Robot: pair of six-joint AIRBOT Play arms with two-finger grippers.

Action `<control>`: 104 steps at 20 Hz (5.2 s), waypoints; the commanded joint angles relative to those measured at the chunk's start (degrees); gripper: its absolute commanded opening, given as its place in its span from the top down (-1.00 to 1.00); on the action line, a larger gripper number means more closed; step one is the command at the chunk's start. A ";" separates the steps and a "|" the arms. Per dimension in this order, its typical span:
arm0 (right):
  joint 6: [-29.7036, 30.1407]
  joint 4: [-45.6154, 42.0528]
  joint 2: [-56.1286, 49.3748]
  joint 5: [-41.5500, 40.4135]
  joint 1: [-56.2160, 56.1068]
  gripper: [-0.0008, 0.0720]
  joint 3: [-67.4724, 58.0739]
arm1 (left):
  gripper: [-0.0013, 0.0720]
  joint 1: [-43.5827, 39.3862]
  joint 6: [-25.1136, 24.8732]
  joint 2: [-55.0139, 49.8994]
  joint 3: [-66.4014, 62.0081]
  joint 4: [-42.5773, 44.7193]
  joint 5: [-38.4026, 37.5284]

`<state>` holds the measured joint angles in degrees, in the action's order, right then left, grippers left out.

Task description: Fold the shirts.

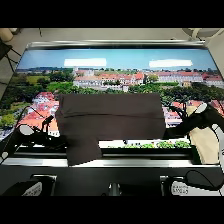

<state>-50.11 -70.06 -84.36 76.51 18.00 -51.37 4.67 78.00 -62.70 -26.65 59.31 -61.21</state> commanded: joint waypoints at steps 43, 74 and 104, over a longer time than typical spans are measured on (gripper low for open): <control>1.92 21.99 -21.99 -8.44 1.38 -0.90 -40.76 | -0.20 0.20 -1.31 -27.02 -55.45 -0.04 -2.16; -1.77 21.14 0.11 0.37 -10.16 0.91 -40.79 | 0.91 -29.88 2.36 -38.66 -55.45 -24.50 24.04; -6.05 25.77 -11.47 -28.28 -44.61 0.91 -40.76 | 0.91 3.48 -6.88 -2.49 -55.67 -24.04 10.29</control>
<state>-55.83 -45.19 -89.56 57.36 -19.31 -92.14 2.24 70.74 -74.00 -82.56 32.88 -45.76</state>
